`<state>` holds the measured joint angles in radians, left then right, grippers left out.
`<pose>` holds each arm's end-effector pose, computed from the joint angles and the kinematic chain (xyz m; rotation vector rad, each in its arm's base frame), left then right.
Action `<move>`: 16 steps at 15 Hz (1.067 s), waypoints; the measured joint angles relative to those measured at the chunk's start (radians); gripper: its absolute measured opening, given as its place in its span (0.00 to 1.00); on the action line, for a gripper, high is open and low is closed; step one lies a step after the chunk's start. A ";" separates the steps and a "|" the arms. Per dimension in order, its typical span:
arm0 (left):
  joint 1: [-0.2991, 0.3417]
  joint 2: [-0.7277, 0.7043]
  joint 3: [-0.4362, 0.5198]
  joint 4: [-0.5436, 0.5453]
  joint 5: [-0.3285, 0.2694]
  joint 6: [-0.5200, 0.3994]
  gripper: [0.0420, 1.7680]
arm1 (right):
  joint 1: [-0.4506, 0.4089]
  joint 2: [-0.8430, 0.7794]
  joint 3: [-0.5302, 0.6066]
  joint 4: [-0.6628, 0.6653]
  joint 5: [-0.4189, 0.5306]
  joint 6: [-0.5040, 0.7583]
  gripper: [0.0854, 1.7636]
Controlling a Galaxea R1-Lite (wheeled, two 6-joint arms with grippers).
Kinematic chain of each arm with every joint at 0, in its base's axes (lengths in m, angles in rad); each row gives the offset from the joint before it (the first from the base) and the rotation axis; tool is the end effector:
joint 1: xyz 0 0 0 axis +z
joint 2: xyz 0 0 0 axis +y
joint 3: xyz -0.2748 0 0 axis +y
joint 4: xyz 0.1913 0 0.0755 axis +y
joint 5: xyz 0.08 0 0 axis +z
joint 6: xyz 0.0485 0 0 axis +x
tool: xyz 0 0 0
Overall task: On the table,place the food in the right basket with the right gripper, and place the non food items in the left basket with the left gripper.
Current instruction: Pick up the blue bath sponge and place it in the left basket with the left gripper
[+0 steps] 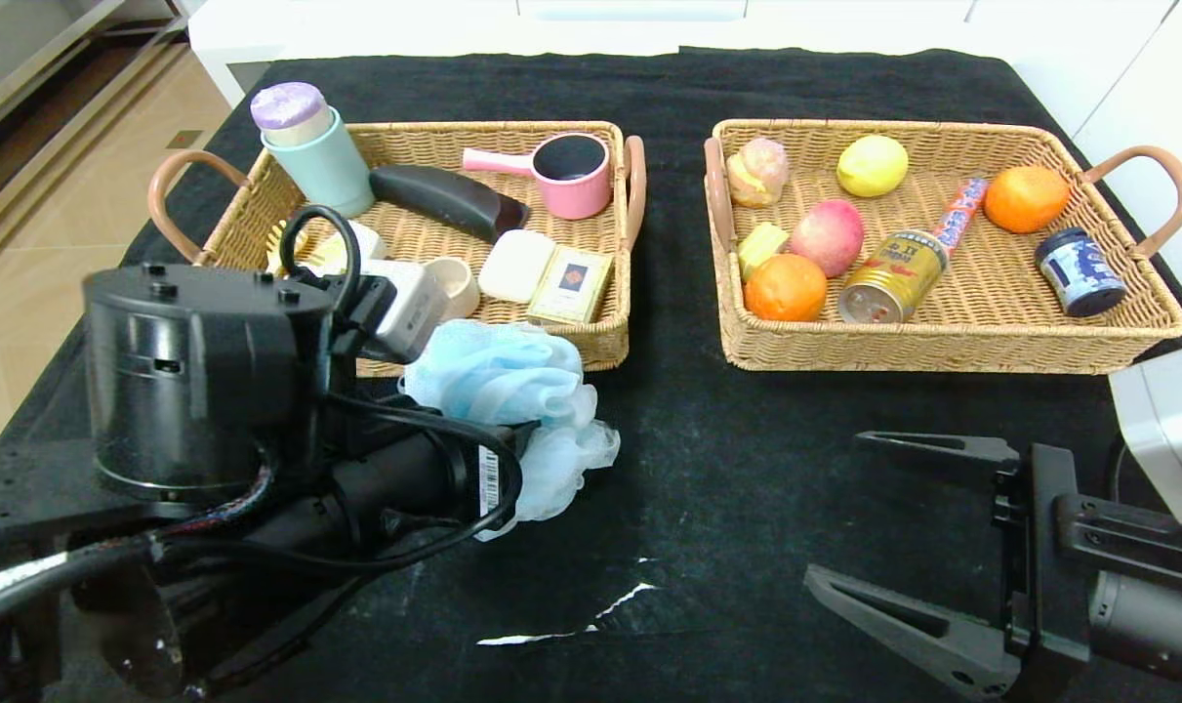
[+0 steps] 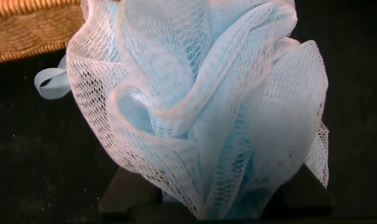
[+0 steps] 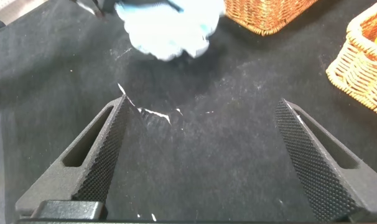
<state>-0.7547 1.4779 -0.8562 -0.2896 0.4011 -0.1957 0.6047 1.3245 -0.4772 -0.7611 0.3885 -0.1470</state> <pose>0.2256 -0.1861 0.1829 -0.0101 0.3121 -0.3209 0.1875 0.1519 0.1624 -0.1443 0.0162 0.9974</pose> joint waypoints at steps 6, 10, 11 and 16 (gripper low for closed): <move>-0.004 -0.087 -0.029 -0.008 0.001 0.000 0.42 | 0.018 0.001 0.005 0.002 -0.035 -0.011 0.97; 0.017 -0.115 -0.054 -0.021 0.001 -0.004 0.41 | 0.033 0.002 0.008 0.002 -0.043 -0.013 0.97; 0.031 -0.119 -0.057 -0.029 -0.002 -0.002 0.41 | 0.035 0.002 0.008 0.001 -0.043 -0.013 0.97; 0.143 -0.097 -0.142 -0.052 -0.051 0.006 0.41 | 0.031 -0.003 0.003 -0.003 -0.043 -0.013 0.97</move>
<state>-0.6115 1.3806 -0.9981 -0.3419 0.3500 -0.1900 0.6353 1.3215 -0.4743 -0.7643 0.3457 -0.1600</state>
